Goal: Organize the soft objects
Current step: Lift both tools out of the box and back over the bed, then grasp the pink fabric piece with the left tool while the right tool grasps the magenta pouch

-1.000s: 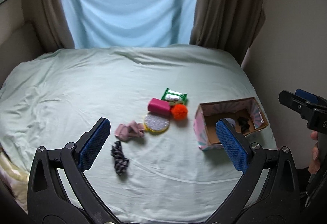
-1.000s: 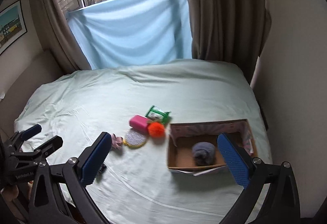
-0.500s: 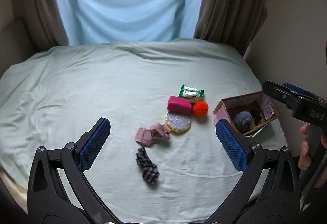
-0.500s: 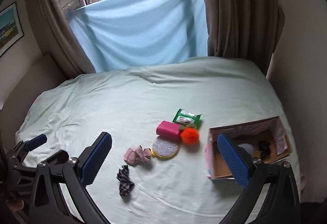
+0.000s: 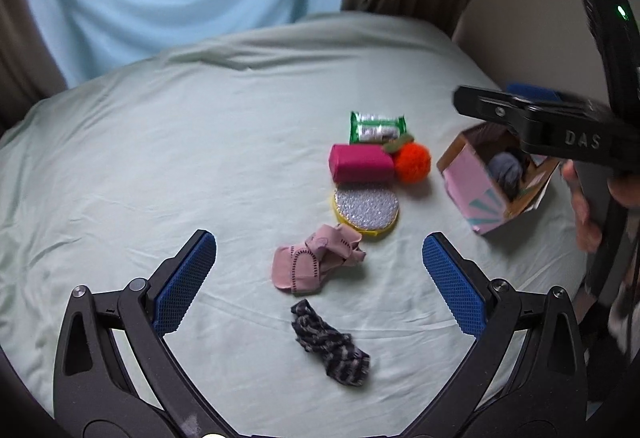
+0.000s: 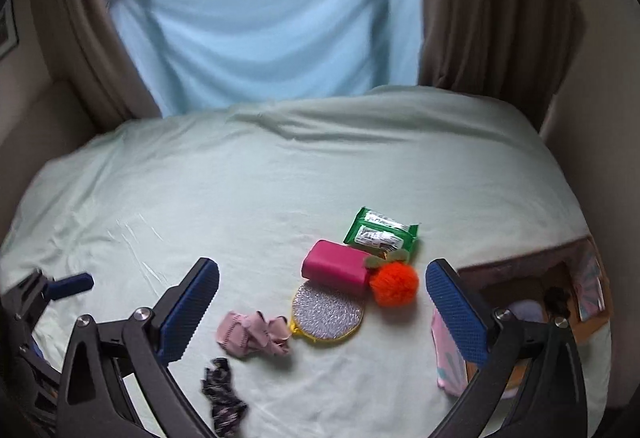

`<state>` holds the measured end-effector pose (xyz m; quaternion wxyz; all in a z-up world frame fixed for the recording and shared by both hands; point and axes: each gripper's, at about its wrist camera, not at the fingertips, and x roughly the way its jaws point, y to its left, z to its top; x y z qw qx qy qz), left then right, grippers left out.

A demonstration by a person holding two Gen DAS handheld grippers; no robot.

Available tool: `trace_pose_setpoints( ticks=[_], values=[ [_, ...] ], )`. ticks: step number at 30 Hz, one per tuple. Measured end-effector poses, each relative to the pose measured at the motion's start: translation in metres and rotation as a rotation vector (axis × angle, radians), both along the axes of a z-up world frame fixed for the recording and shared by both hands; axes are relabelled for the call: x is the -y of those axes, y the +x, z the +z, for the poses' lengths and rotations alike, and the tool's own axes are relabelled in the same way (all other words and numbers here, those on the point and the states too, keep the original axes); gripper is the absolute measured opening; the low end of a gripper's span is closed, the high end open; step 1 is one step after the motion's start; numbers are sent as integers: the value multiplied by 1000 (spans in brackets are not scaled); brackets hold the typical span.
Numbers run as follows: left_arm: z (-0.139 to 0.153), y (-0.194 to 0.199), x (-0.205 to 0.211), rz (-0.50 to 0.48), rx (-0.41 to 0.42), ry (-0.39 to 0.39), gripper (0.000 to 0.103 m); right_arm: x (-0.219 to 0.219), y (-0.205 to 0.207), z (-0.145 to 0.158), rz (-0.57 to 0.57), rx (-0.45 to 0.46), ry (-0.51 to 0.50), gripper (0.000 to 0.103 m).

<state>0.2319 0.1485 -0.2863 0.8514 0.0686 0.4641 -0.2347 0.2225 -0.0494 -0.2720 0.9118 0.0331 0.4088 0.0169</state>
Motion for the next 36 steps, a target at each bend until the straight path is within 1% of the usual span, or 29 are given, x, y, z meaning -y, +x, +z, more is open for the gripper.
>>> trace_pose_setpoints(
  ticks=[3, 6, 10, 14, 16, 18, 21, 24, 26, 28, 33, 35, 36],
  values=[
    [-25, 18, 7, -31, -14, 21, 103, 0, 26, -24, 53, -48, -14, 103],
    [-50, 35, 16, -72, -25, 52, 103, -2, 53, -52, 128, -99, -43, 103],
    [-87, 57, 31, -128, -67, 78, 103, -2, 83, -84, 216, -154, -51, 103],
    [-118, 64, 46, -198, -90, 120, 103, 1, 112, -118, 304, -233, -59, 103],
    [-133, 66, 53, -241, -99, 138, 103, 0, 128, -138, 367, -303, -75, 103],
    [-149, 68, 59, -275, -114, 161, 103, 0, 139, -154, 411, -342, -105, 103],
    [-169, 72, 64, -303, -149, 173, 103, 0, 157, -176, 500, -407, -150, 103],
    [-189, 75, 69, -336, -194, 180, 101, -1, 172, -194, 584, -472, -154, 103],
    [-199, 77, 73, -357, -219, 184, 98, -4, 177, -203, 633, -515, -158, 103],
    [-210, 78, 76, -377, -237, 191, 95, -9, 181, -211, 685, -541, -182, 98],
    [-223, 81, 82, -389, -274, 196, 91, -19, 186, -230, 779, -598, -216, 93],
    [-227, 81, 84, -394, -292, 204, 87, -22, 187, -238, 797, -619, -221, 92],
    [-233, 81, 86, -400, -315, 217, 83, -22, 186, -242, 808, -632, -221, 92]
  ],
)
